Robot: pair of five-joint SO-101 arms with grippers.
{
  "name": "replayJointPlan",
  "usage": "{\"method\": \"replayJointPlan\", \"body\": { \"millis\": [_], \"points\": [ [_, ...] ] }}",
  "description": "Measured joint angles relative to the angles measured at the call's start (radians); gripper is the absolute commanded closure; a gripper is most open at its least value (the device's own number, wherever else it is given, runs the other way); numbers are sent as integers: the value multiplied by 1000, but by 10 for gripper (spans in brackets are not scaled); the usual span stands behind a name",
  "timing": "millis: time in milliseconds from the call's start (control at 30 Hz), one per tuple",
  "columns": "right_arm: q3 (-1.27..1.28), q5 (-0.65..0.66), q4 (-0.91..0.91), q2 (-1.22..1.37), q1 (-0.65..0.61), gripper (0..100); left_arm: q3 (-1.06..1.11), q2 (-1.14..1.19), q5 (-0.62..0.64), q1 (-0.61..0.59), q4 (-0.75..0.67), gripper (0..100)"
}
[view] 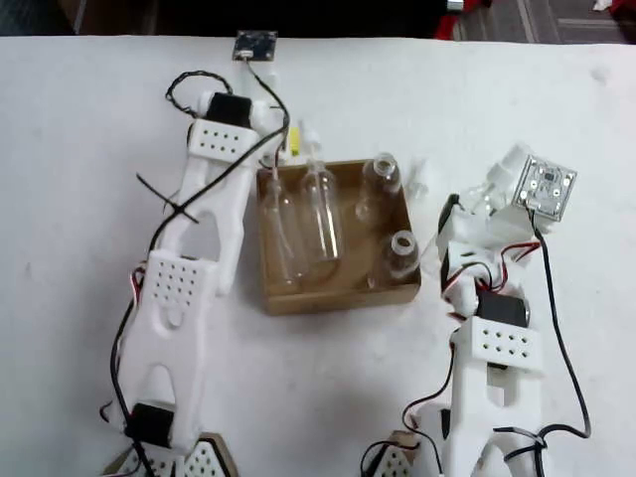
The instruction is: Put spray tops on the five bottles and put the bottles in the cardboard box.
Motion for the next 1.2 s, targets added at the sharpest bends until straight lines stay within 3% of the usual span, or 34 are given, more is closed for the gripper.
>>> {"method": "replayJointPlan", "body": {
  "millis": [233, 600, 933, 1200],
  "points": [
    [0, 0, 0, 0, 0, 981, 0, 0, 2, 0, -12, 950],
    [0, 0, 0, 0, 0, 981, -12, 0, 5, 5, -9, 960],
    [0, 0, 0, 0, 0, 981, -302, 0, 5, 77, 252, 976],
    [0, 20, 0, 0, 2, 981, -290, -2, 20, 129, 278, 976]
  ]
}}
